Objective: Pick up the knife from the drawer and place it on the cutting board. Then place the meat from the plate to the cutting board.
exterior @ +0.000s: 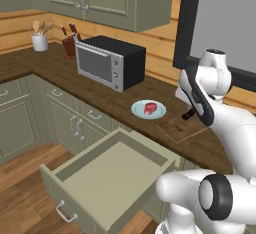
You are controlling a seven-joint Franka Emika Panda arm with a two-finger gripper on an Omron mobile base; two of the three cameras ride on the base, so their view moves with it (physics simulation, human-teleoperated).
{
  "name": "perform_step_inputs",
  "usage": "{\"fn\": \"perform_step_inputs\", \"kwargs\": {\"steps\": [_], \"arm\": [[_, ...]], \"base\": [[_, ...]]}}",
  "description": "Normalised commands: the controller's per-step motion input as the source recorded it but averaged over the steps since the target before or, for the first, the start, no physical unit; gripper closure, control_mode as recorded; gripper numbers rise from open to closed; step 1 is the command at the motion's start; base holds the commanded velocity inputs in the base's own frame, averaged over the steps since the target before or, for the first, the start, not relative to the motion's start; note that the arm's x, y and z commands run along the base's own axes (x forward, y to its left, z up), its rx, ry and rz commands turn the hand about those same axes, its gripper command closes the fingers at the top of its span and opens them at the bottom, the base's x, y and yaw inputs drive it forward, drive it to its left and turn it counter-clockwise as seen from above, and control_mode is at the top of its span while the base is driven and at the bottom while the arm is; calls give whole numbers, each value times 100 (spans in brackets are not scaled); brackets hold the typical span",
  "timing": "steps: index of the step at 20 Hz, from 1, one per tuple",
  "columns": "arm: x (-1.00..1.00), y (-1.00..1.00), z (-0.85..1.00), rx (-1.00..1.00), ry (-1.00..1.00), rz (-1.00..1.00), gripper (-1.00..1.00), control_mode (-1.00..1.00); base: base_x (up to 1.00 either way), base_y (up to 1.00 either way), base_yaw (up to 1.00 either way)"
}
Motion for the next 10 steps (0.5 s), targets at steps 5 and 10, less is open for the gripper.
{"fn": "perform_step_inputs", "kwargs": {"steps": [5,10], "arm": [[59,-34,-58,-2,0,0,100,-100],[52,-33,-41,-1,1,0,100,-100]], "base": [[0,0,0],[0,0,0]]}}
